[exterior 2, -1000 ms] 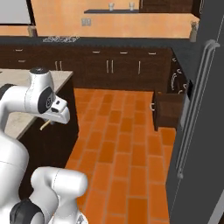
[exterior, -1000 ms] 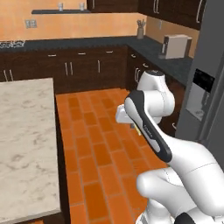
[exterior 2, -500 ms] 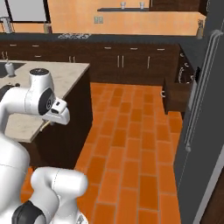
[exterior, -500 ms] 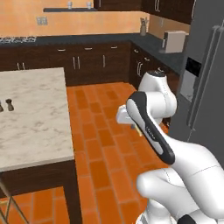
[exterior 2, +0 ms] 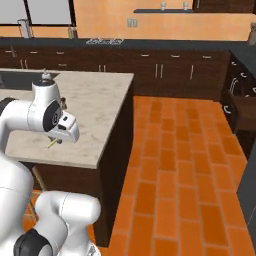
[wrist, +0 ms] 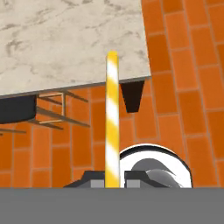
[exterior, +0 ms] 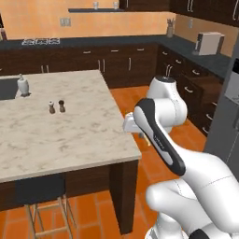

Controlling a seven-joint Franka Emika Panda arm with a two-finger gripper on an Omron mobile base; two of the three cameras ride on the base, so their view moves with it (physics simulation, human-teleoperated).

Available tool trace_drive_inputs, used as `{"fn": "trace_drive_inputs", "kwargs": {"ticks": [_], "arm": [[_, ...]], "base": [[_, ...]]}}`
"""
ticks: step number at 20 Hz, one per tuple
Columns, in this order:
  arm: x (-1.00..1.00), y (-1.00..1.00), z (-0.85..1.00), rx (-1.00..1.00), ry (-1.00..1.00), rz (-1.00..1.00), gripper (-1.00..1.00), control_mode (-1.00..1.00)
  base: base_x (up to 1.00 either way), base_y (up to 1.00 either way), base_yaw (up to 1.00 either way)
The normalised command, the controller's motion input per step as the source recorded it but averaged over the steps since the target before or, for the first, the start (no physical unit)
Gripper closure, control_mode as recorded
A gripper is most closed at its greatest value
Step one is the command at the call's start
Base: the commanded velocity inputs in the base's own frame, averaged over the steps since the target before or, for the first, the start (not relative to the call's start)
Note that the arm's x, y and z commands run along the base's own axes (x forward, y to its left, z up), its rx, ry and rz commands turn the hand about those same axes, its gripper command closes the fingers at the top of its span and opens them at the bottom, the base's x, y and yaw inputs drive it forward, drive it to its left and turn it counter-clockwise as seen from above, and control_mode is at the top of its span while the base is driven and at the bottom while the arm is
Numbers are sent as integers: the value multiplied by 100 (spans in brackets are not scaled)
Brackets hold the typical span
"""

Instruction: Take a straw from the drawer in front and place it inside the glass cup on the dining counter.

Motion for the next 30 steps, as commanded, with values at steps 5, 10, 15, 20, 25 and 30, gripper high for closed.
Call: {"fn": "trace_drive_inputs", "kwargs": {"ticks": [5, 10, 15, 20, 25, 30], "arm": [[0, 0, 0, 0, 0, 0, 100, 100], [0, 0, 0, 0, 0, 0, 100, 100], [0, 0, 0, 0, 0, 0, 100, 100], [0, 0, 0, 0, 0, 0, 100, 100], [0, 0, 0, 0, 0, 0, 100, 100], [0, 0, 0, 0, 0, 0, 100, 100]], "base": [[-23, 100, 0], [-17, 100, 6], [-9, 100, 10], [0, 100, 6], [3, 100, 2], [39, 65, 0]]}}
